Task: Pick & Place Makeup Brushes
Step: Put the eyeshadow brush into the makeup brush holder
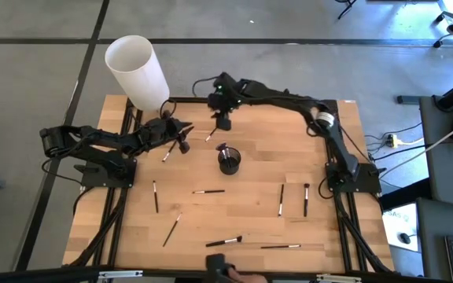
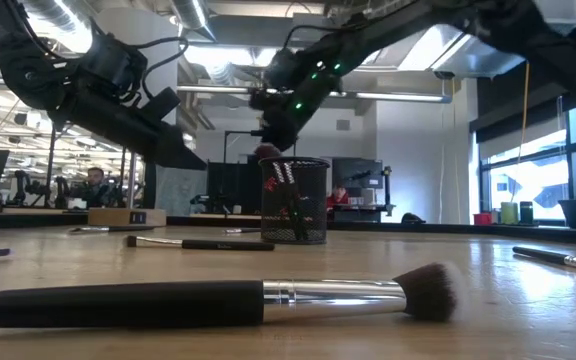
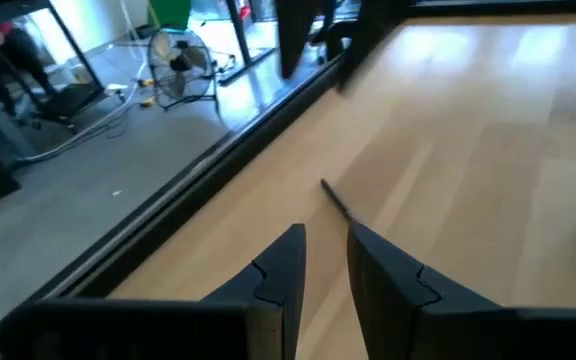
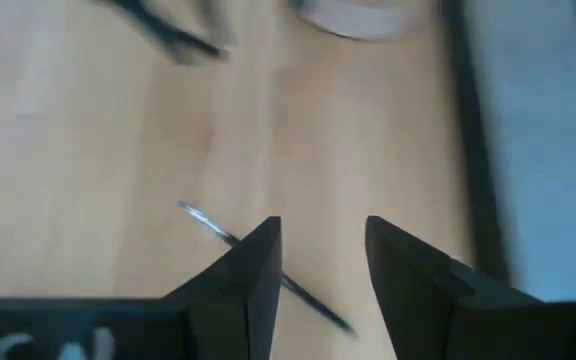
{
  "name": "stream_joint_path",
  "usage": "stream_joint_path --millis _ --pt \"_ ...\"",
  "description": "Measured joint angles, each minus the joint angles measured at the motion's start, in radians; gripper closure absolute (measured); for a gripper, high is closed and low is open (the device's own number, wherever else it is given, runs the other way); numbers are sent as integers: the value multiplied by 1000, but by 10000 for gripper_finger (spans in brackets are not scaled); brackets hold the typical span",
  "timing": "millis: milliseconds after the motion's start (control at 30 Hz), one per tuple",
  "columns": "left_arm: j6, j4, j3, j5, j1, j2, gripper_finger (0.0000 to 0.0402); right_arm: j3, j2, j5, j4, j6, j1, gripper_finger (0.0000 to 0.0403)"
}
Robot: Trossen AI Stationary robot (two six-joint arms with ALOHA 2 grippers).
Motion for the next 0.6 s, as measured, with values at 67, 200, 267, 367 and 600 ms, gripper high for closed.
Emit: stream_joint_path --millis 67,200,267,367,600 --pt "-1 -6 0 -30 0 0 327 35 46 -55 -2 -14 11 256" --pt "-1 -6 0 -89 0 0 327 78 115 -99 17 -46 40 256" --pt "-1 -6 0 -109 0 0 327 89 143 -98 17 -89 59 256" --pt "-1 -6 0 -116 0 0 327 91 181 -99 19 -132 82 256" --pt "-1 -6 0 -115 0 0 327 91 234 -14 16 -178 118 256"
